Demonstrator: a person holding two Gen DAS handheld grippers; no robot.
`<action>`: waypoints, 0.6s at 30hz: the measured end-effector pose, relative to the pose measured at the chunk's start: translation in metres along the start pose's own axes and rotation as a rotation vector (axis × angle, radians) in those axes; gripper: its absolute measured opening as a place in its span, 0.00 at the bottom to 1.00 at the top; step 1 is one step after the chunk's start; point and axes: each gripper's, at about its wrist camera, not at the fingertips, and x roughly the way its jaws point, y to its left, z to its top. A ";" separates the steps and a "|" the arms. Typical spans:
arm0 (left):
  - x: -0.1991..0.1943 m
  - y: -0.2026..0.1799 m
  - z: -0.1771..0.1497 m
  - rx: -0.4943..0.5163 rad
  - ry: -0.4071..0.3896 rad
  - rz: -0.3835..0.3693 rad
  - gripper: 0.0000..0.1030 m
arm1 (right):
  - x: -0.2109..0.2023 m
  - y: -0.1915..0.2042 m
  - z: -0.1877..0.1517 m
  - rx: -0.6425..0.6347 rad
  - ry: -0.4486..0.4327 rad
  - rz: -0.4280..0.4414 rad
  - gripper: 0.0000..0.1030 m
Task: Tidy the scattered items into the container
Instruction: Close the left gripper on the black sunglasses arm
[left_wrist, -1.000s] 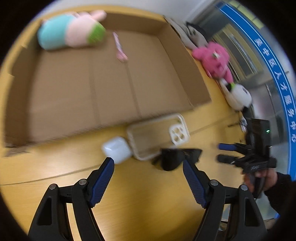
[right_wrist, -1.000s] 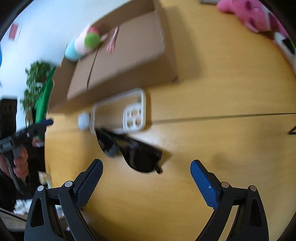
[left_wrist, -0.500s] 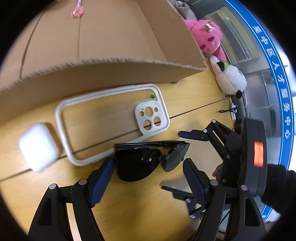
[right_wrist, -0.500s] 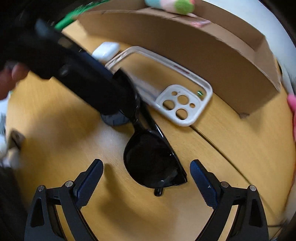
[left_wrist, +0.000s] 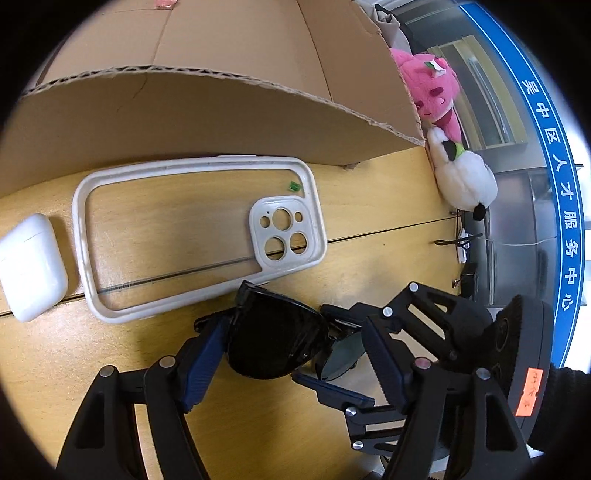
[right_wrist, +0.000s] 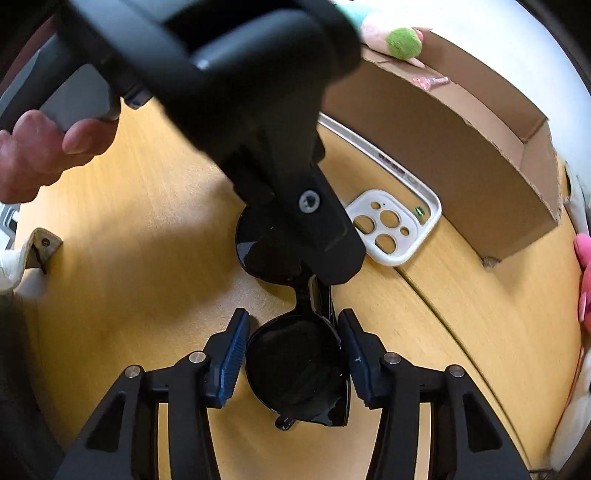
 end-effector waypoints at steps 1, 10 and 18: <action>0.000 -0.001 0.001 0.000 0.003 0.009 0.66 | 0.000 -0.001 -0.001 0.012 -0.001 0.001 0.52; -0.003 -0.004 0.013 -0.051 0.034 0.030 0.62 | 0.002 -0.006 0.000 0.065 -0.002 -0.025 0.51; -0.019 -0.002 0.027 -0.125 0.025 0.074 0.51 | -0.006 -0.012 0.016 0.087 -0.018 -0.087 0.51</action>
